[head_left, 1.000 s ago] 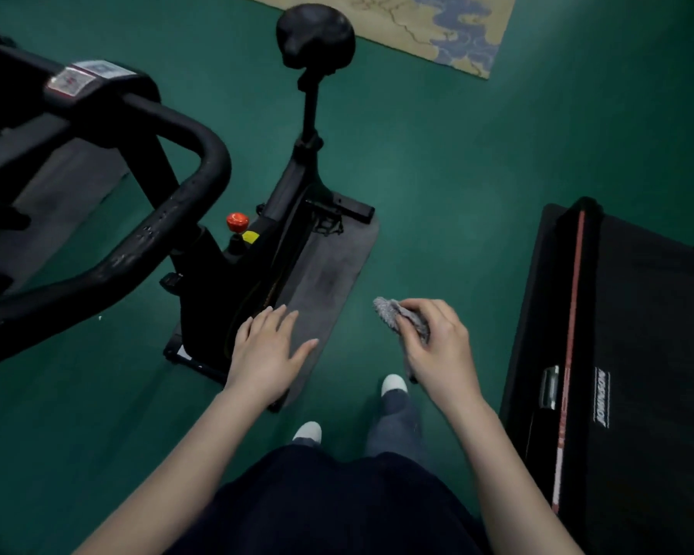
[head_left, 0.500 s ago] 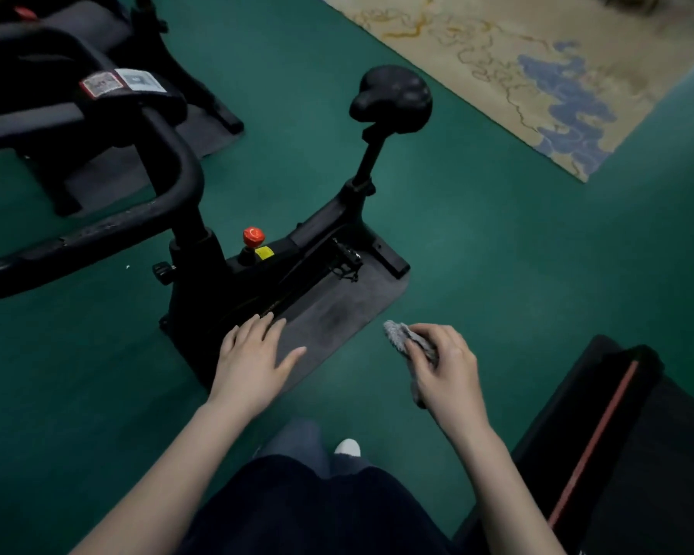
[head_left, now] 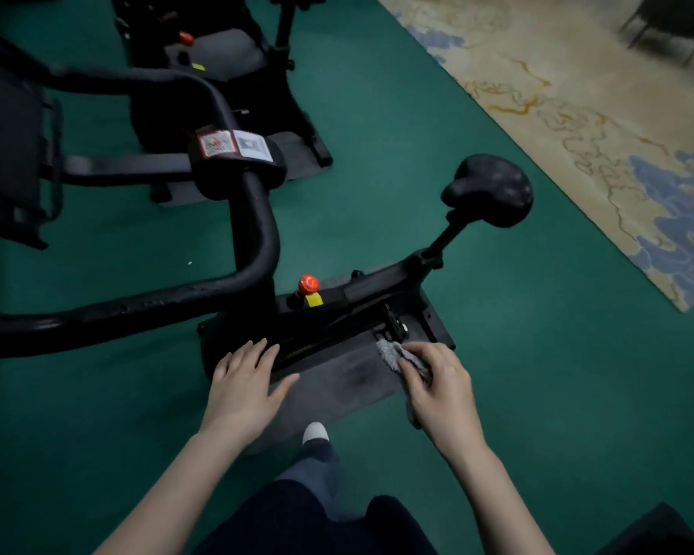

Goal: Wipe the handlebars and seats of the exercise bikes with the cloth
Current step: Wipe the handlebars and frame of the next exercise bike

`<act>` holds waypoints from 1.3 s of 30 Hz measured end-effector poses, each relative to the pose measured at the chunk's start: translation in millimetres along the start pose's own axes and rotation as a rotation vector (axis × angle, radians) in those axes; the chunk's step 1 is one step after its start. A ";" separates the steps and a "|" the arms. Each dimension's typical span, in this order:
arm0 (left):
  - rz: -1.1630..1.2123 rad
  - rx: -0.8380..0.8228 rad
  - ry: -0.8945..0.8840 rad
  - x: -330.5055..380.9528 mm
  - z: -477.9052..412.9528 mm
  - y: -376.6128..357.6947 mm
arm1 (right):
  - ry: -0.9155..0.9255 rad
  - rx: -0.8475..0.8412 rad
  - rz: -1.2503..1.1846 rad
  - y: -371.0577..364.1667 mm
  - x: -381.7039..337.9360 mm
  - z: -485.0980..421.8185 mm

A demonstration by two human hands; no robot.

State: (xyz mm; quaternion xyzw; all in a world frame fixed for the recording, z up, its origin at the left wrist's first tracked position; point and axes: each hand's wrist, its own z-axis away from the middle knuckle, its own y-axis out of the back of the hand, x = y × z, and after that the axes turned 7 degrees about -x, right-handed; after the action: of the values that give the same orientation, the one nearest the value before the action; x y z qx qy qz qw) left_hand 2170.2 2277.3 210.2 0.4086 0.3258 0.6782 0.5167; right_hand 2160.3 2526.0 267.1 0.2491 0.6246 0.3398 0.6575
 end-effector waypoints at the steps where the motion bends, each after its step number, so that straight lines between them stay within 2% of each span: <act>1: 0.013 0.015 0.024 -1.2 -4.3 2.2 | 0.033 -0.012 0.008 1.0 -3.6 -13.4; 13: 0.142 0.062 0.304 -20.8 -5.8 17.4 | 0.281 -0.167 -0.043 -4.7 -45.7 -109.9; 19: 0.191 0.150 0.525 -25.3 7.3 18.6 | 0.450 -0.239 -0.078 -3.1 -66.6 -153.1; 23: 0.254 0.203 0.714 -20.9 11.8 22.5 | 0.597 -0.372 -0.102 0.9 -77.5 -184.0; 29: 0.436 0.357 0.947 5.3 13.7 29.0 | 0.787 -0.604 -0.080 -2.7 -86.3 -217.6; 34: 0.539 0.525 1.083 37.6 17.1 32.0 | 0.903 -0.662 -0.096 1.7 -89.1 -239.3; 39: 0.562 0.617 1.200 56.8 23.9 38.3 | 1.021 -0.676 -0.123 16.5 -94.1 -258.5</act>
State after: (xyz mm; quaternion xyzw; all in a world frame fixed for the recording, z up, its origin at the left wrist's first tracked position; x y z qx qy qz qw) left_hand 2167.4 2322.9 266.5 0.1620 0.6118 0.7698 -0.0830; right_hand 1903.0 2440.3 316.2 -0.2036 0.7316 0.5570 0.3363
